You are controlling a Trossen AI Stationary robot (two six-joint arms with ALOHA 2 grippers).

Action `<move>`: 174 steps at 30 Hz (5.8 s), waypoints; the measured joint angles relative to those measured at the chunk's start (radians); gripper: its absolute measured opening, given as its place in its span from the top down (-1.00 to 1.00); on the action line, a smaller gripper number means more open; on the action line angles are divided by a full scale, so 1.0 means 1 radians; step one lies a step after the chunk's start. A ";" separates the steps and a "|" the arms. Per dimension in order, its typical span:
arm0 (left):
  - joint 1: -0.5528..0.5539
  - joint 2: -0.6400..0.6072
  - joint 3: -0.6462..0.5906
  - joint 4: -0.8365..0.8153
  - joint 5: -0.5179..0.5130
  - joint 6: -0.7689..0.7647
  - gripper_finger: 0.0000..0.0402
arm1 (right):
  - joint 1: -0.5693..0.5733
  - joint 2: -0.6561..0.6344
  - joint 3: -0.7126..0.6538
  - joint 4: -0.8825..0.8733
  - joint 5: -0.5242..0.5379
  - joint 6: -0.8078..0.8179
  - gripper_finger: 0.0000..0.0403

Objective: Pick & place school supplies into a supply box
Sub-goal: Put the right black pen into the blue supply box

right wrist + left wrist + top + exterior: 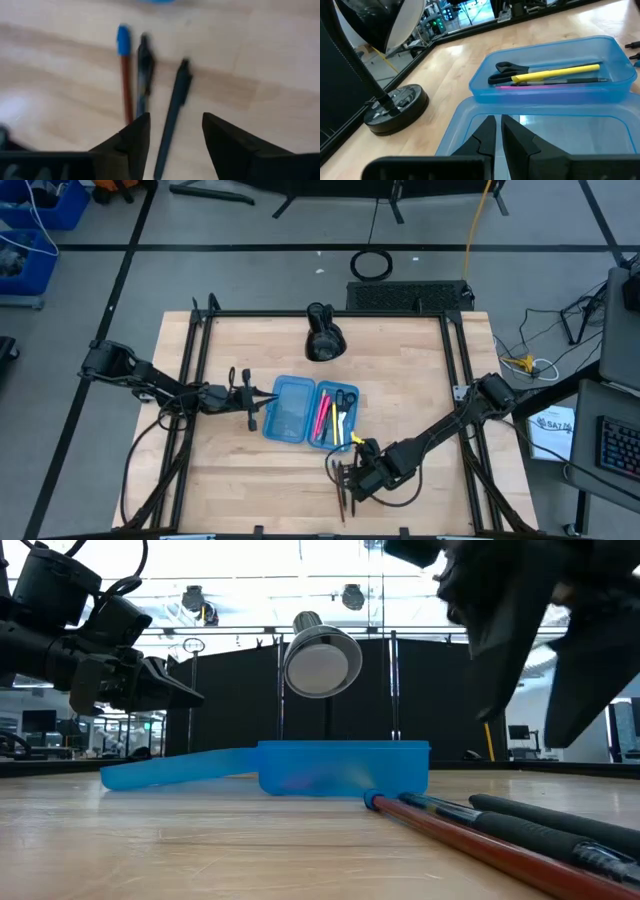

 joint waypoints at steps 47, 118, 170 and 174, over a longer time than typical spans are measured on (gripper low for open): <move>0.001 0.000 0.000 -0.023 -0.002 -0.004 0.82 | -0.051 0.199 0.003 -0.094 -0.203 -0.257 0.74; 0.000 0.000 0.000 -0.048 0.000 -0.047 0.82 | -0.082 0.127 0.005 0.108 -0.072 -0.352 0.45; 0.000 0.000 0.000 -0.074 0.000 -0.058 0.82 | -0.020 0.063 -0.107 -0.095 -0.111 -0.374 0.87; 0.000 0.000 0.000 -0.074 0.000 -0.057 0.82 | -0.020 0.035 -0.108 -0.077 -0.055 -0.376 0.87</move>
